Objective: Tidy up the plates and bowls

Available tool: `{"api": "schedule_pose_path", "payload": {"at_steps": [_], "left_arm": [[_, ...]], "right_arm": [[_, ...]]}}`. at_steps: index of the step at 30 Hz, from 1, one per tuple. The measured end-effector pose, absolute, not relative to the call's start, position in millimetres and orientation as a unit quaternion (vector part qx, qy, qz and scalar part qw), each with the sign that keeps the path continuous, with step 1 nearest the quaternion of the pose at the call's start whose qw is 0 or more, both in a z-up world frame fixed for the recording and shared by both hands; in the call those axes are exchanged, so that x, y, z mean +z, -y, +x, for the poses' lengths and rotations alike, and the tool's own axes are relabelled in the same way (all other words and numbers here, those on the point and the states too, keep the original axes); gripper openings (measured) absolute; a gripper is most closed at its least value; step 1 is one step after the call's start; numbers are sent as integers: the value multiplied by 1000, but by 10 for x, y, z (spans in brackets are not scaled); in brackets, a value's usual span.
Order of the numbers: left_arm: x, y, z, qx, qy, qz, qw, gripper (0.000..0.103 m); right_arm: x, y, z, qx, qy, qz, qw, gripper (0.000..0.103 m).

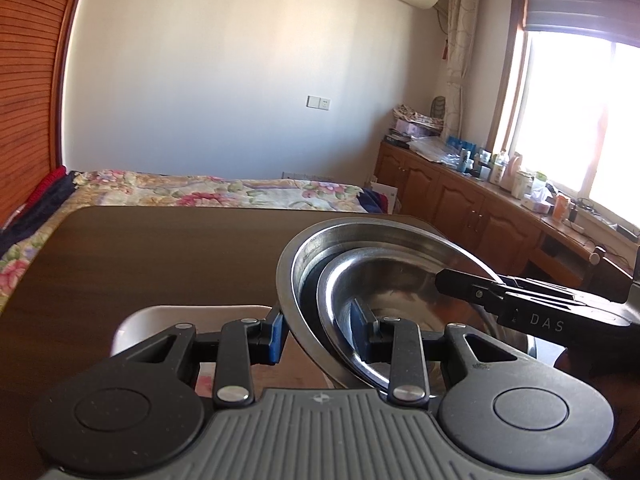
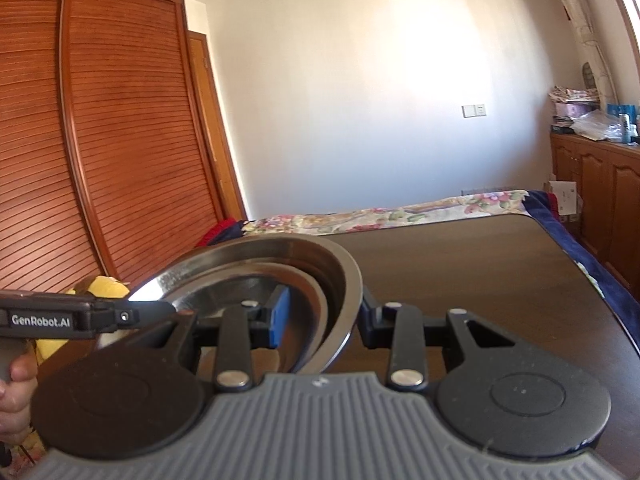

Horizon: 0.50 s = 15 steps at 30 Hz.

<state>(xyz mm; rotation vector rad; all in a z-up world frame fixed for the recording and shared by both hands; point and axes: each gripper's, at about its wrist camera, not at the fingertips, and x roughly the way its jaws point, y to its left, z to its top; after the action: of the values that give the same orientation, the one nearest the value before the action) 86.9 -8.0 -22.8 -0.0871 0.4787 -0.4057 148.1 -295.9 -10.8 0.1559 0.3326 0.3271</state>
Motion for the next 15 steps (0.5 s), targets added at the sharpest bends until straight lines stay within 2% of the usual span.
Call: {"api": "schedule_pose_path", "payload": {"at_steps": [15], "left_arm": [[-244, -445, 784, -156, -232, -48, 959, 36]], "right_arm": [[-31, 2447, 1529, 211, -171, 61, 960, 38]]}}
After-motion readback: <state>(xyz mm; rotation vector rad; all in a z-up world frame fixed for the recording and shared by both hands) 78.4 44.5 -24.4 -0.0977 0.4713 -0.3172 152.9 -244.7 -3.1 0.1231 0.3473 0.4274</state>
